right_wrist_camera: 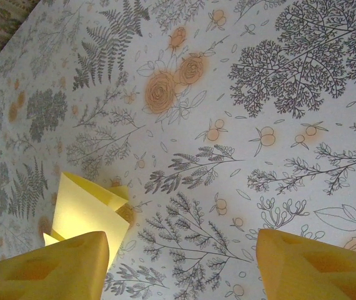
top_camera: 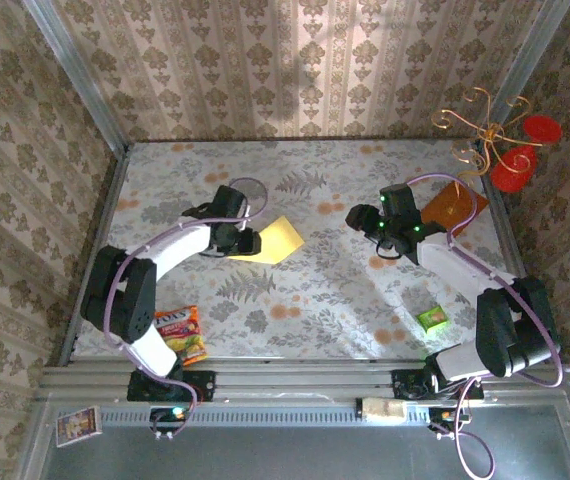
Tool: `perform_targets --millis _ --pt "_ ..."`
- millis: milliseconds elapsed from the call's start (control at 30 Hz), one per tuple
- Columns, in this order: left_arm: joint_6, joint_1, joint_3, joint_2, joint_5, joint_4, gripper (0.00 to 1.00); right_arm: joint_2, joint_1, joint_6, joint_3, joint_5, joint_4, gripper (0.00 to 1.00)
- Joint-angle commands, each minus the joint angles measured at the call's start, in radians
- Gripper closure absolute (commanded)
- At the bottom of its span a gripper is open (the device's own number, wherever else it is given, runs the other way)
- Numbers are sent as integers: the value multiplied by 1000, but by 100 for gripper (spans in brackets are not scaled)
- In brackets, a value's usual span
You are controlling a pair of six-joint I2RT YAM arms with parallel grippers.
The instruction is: Fold a paper plane with a square sheet of paper (pick it up from the middle)
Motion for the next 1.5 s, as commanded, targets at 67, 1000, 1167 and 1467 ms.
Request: perform_targets --millis 67,1000,1167,1467 --pt "-78 70 -3 48 190 152 63 26 0 11 -3 -25 19 35" --pt "-216 0 72 255 173 156 76 110 70 122 -2 -49 18 39" --pt "-425 -78 -5 225 163 273 79 120 140 236 -60 -55 98 41" --pt "-653 -96 -145 168 165 436 80 188 258 395 -122 -93 258 49"
